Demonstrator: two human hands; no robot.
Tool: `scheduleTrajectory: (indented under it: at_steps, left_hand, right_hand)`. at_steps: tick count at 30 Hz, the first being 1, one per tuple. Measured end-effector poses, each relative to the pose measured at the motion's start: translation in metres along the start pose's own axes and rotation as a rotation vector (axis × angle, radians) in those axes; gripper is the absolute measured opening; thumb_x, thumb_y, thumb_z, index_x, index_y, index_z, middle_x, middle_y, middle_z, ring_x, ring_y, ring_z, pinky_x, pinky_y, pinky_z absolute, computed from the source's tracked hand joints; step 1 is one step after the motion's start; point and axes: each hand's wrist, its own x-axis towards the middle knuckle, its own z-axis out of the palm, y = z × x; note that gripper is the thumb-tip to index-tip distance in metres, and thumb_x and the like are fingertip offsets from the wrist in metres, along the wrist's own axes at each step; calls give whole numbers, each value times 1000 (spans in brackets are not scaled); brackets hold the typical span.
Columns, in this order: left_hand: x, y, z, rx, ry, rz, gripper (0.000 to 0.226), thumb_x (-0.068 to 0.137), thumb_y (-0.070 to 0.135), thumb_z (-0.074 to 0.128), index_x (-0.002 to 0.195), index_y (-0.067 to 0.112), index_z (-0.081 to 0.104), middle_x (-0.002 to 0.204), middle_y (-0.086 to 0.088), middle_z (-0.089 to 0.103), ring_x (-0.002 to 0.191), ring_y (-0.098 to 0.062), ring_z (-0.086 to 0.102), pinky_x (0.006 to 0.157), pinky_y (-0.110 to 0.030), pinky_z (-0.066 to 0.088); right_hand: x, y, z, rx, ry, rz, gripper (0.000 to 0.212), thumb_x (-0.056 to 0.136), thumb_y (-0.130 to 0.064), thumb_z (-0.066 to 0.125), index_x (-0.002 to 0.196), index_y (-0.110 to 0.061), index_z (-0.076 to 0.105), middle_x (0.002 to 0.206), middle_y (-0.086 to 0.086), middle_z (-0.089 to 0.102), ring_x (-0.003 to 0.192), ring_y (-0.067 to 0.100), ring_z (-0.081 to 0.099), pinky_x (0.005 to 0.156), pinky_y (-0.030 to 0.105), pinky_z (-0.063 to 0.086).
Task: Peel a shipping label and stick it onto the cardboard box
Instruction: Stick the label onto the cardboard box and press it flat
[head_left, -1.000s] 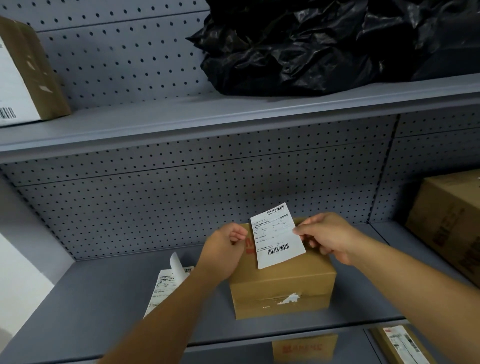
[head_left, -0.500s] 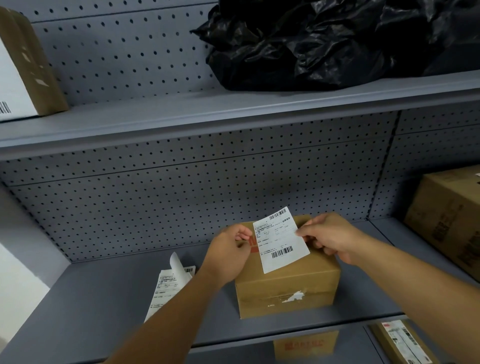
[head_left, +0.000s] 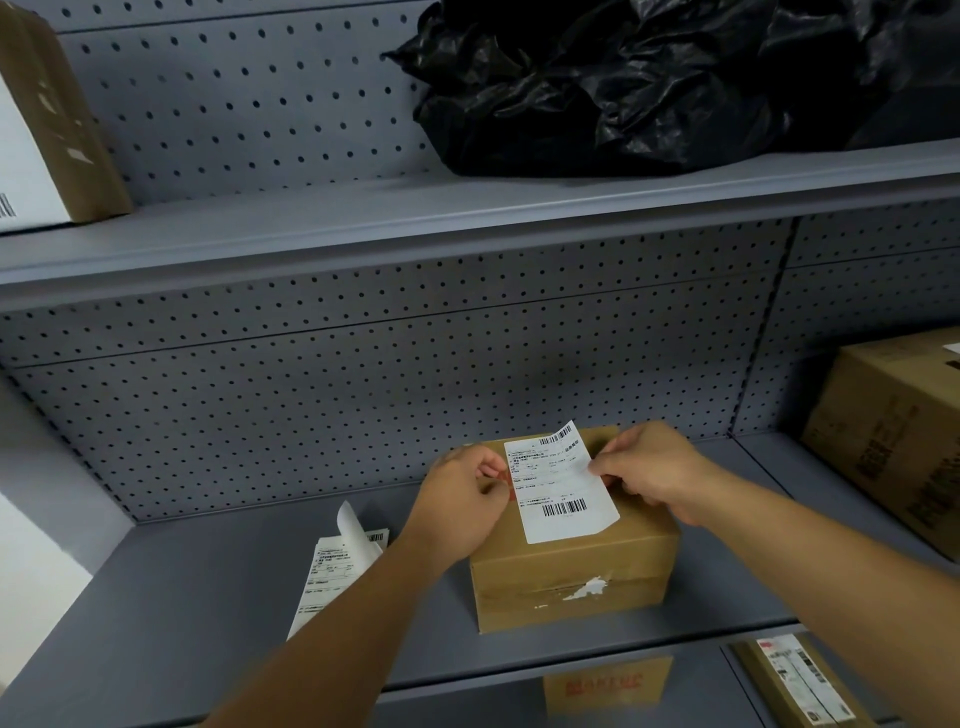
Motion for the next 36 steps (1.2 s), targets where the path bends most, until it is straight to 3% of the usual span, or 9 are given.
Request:
scheduleTrajectory:
  at_steps: [3,6,9,15,18,21,24,27,36]
  left_hand:
    - [-1,0,3,57,16,41,9,90,29,68,100,29,70,102,18,63,103,-4,55,91,-22,44]
    - [-1,0,5,72,27,48,10,88,32,71,97,30,70,104,18,64,105,-6,54,94,-25,45]
    - [-1,0,6,89,30,52,10,87,34,72,96,31,70,104,18,65,105,-6,54,95,-25,44]
    - [0,1,4,106,5,33,8,86,34,71,94,31,70,105,18,64,107,-8,54,95,-26,43]
    - [1,3,4,150,-1,41,9,87,33,70,96,32,70,106,17,65,108,-10,55,97,-30,45]
    - [4,9,6,205,-9,63,18,87,30,65,104,30,70,104,14,65,108,-12,55,99,-33,46]
    - [13,19,10,264,-46,100,28,92,26,61,119,25,68,112,7,66,112,-17,56,101,-37,46]
    - [26,26,16,317,-93,143,37,97,25,57,134,19,63,133,0,63,124,-22,55,108,-40,44]
    - [38,26,28,479,-205,143,53,102,16,42,154,25,41,160,3,45,145,-21,41,122,-43,29]
  right_hand:
    - [-3,-2,1,-65,19,-23,12,83,-18,76,77,-9,82,51,-5,66,49,13,50,46,25,38]
    - [-4,-2,2,-129,29,-55,12,82,-21,78,74,-13,82,68,-2,76,71,16,67,61,30,51]
    - [-3,-3,2,-248,38,-83,13,83,-24,77,76,-14,81,81,1,78,82,16,70,69,32,54]
    - [-2,-7,2,-545,52,-169,23,76,-29,73,81,-8,79,83,10,78,83,23,73,59,28,48]
    - [0,-7,-1,-633,54,-208,25,76,-32,71,83,-8,77,84,10,78,84,25,73,62,31,53]
    - [-2,-7,-1,-705,47,-405,17,86,-35,64,86,-21,72,81,-1,74,79,20,69,72,39,60]
    - [1,-6,8,-800,6,-609,28,98,-38,50,111,-21,68,104,0,70,95,20,64,81,38,56]
    - [13,-2,16,-846,-75,-648,44,103,-40,38,133,-19,62,129,2,65,116,22,59,98,40,50]
    - [24,1,17,-867,-168,-613,56,108,-44,26,157,-19,39,166,3,34,153,21,29,125,36,20]
